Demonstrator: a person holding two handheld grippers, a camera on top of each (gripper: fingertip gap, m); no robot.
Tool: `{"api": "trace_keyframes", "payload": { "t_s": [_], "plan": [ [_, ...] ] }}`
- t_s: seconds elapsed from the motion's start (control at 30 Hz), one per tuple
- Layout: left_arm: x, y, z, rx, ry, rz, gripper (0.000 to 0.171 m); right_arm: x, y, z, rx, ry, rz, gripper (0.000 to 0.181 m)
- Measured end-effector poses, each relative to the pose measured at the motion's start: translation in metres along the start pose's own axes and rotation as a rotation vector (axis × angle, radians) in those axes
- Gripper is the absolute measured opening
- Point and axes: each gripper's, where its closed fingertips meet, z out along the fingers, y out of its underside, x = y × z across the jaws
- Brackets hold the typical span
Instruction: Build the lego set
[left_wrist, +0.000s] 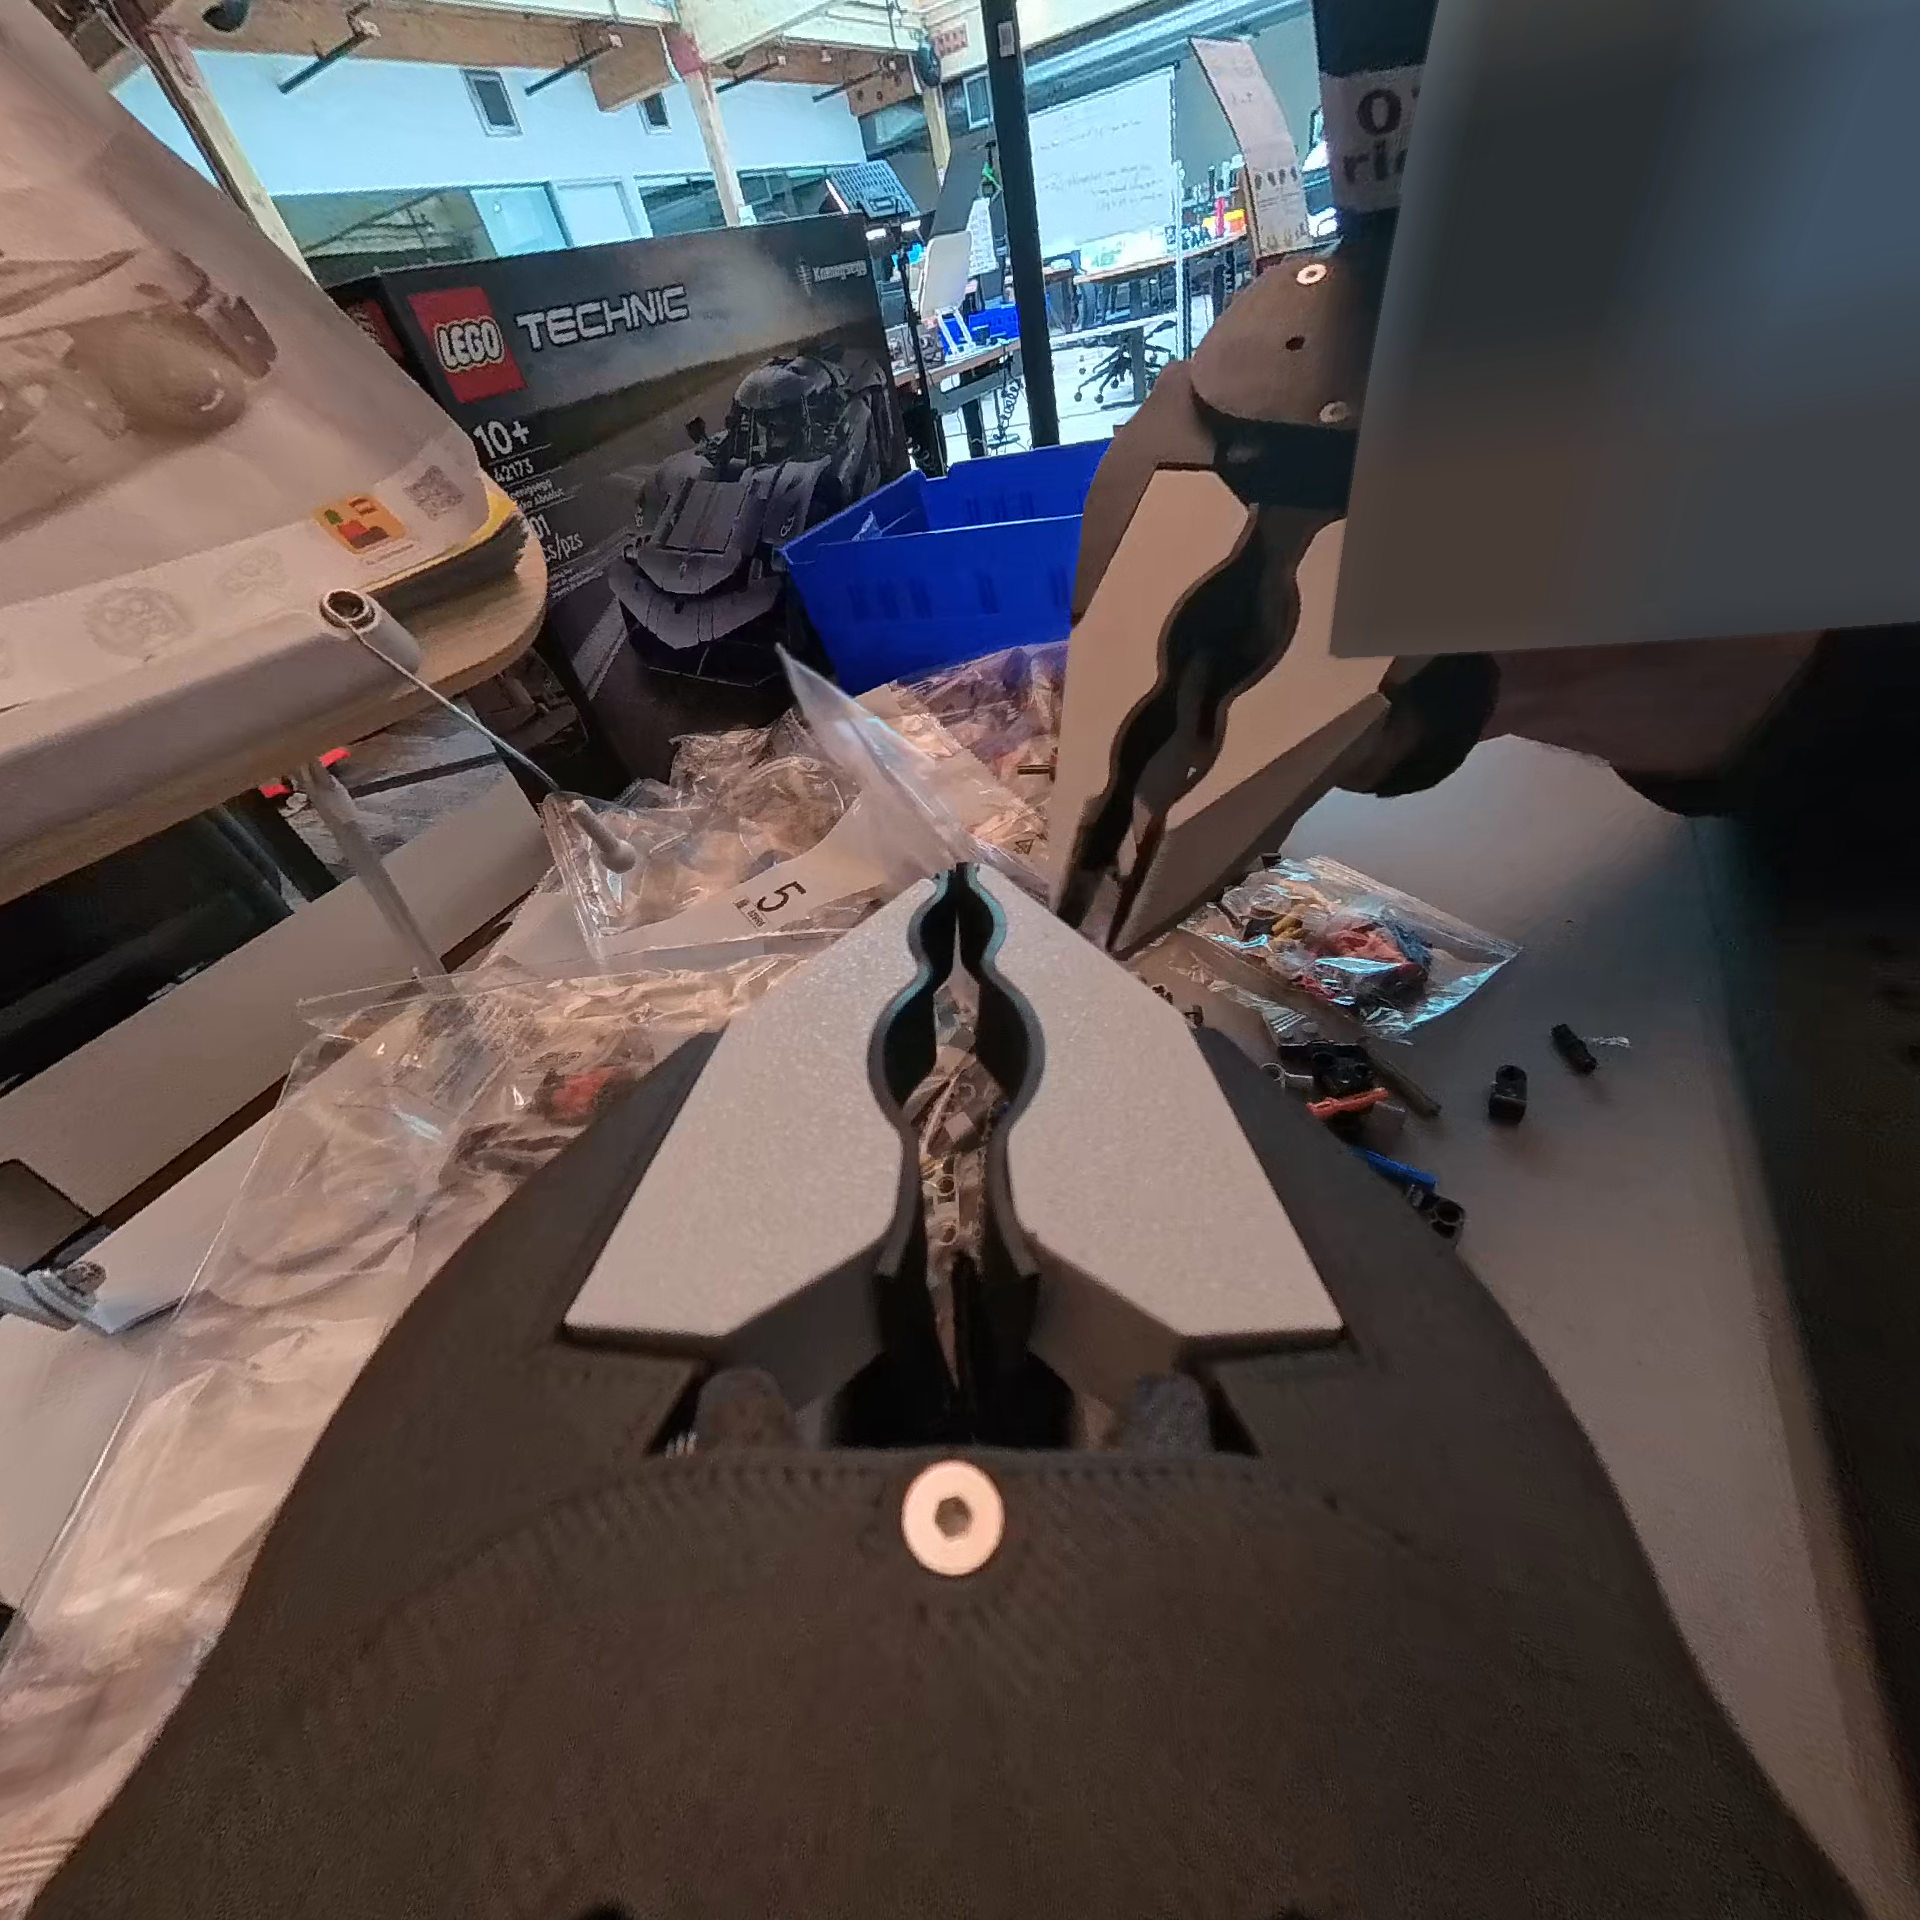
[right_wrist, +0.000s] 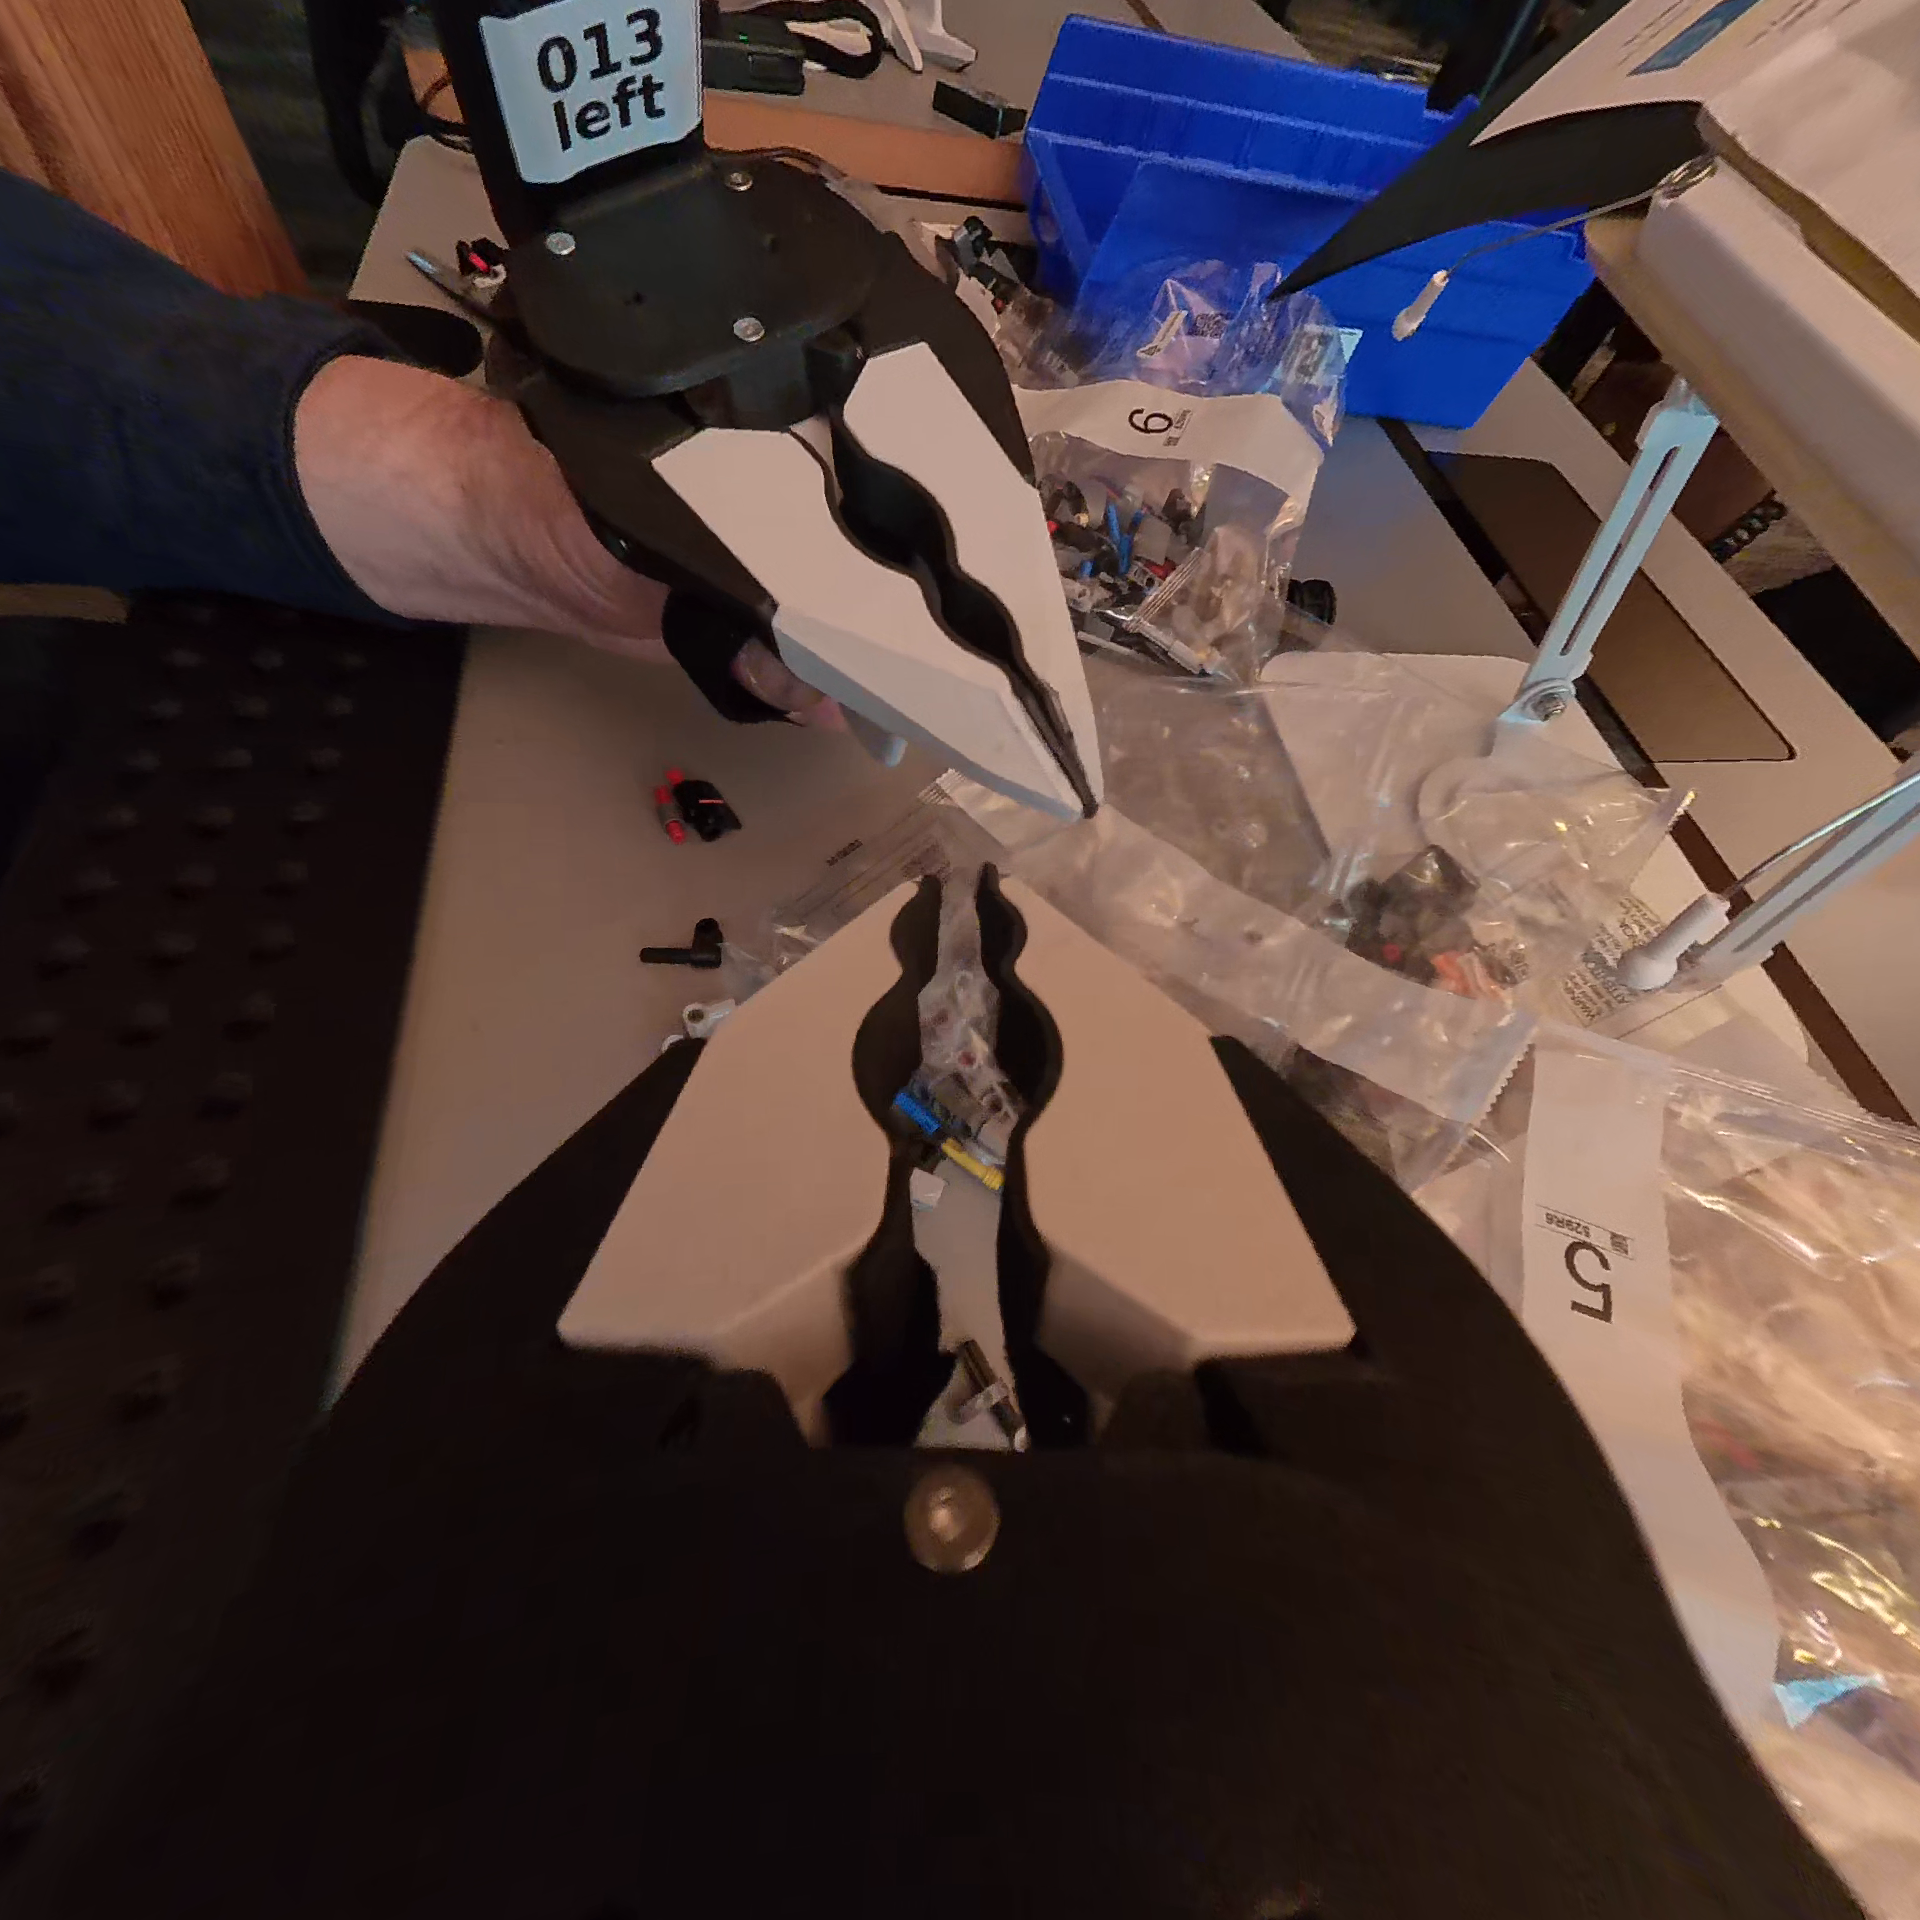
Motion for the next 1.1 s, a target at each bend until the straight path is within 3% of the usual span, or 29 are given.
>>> {"api": "trace_keyframes", "payload": {
  "t_s": [0.2,0.43,0.67,0.87,1.1],
  "plan": [
    [0.001,-0.002,0.000,0.015,0.015,-0.014,0.000,0.001,0.002,-0.003,0.002,-0.020,0.012,0.007],
    [0.009,-0.001,0.002,0.007,0.045,0.009,0.000,0.000,0.003,0.003,-0.016,0.011,-0.053,0.022],
    [0.010,-0.001,0.003,0.005,0.047,0.016,0.000,0.003,0.018,0.012,-0.132,0.061,-0.117,0.028],
    [0.012,0.000,0.003,-0.002,0.047,0.039,0.000,0.006,0.030,0.015,-0.220,0.087,-0.130,0.028],
    [0.009,-0.003,0.002,0.013,0.035,0.025,0.000,0.003,0.029,0.014,-0.203,0.053,-0.100,0.025]
  ]
}}
